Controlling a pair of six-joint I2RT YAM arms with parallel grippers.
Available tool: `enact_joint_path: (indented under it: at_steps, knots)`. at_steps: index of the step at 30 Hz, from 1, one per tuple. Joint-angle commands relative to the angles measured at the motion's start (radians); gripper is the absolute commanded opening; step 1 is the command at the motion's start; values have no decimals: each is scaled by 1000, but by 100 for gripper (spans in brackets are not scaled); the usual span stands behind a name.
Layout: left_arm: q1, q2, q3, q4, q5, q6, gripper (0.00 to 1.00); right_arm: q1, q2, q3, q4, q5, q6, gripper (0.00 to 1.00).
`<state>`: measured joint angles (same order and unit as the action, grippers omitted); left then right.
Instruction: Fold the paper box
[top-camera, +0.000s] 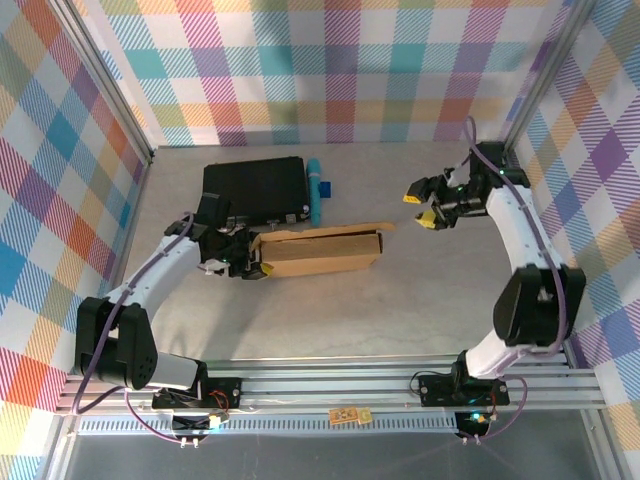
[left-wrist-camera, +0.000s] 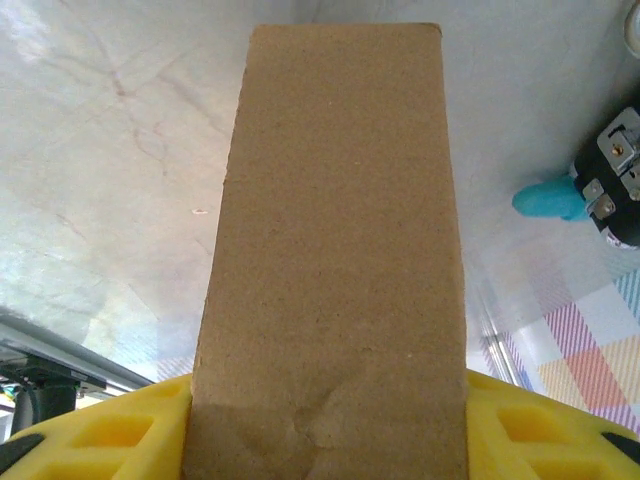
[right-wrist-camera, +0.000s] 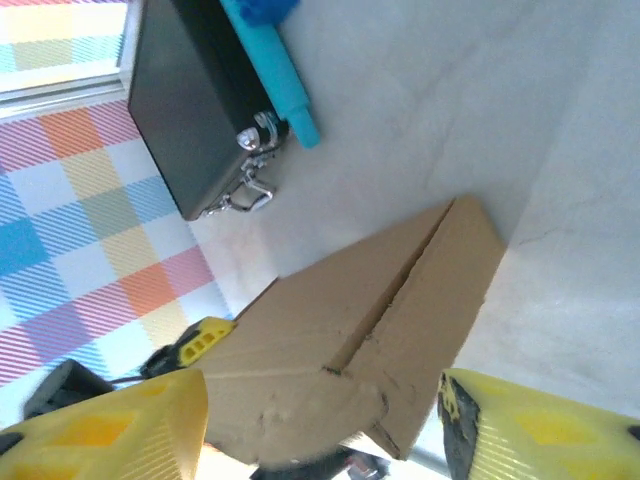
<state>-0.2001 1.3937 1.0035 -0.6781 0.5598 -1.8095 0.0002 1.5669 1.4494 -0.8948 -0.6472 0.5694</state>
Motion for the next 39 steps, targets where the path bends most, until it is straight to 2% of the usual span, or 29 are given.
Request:
enact_joint_path:
  at_steps: [1,5,7,9,13,17,22,26,29,34,39]
  knots:
    - [30,33,41,-189,-27,12,16,84,-81,10,34,170,-244,53]
    - [72,94,81,-266,-19,56,16,257,-202,-146,218,267,-549,51]
    - [91,132,100,-287,3,83,16,286,-275,-244,360,264,-663,52]
    - [119,181,133,-324,14,131,16,287,-299,-284,436,278,-775,58]
    - [159,266,190,-368,8,207,16,288,-192,-185,304,251,-985,59]
    - [180,326,232,-391,-11,251,16,285,-102,-108,282,216,-1017,66]
    - [192,345,236,-396,-30,243,15,286,7,-7,211,135,-1019,67]
    - [200,361,243,-395,-35,228,14,292,61,47,179,62,-988,55]
    - [202,367,248,-391,-37,221,14,307,90,81,123,107,-961,46]
    - [205,369,248,-391,-36,222,14,316,58,35,130,116,-941,46]
    - [206,377,259,-390,-37,218,14,332,78,38,121,160,-938,38]
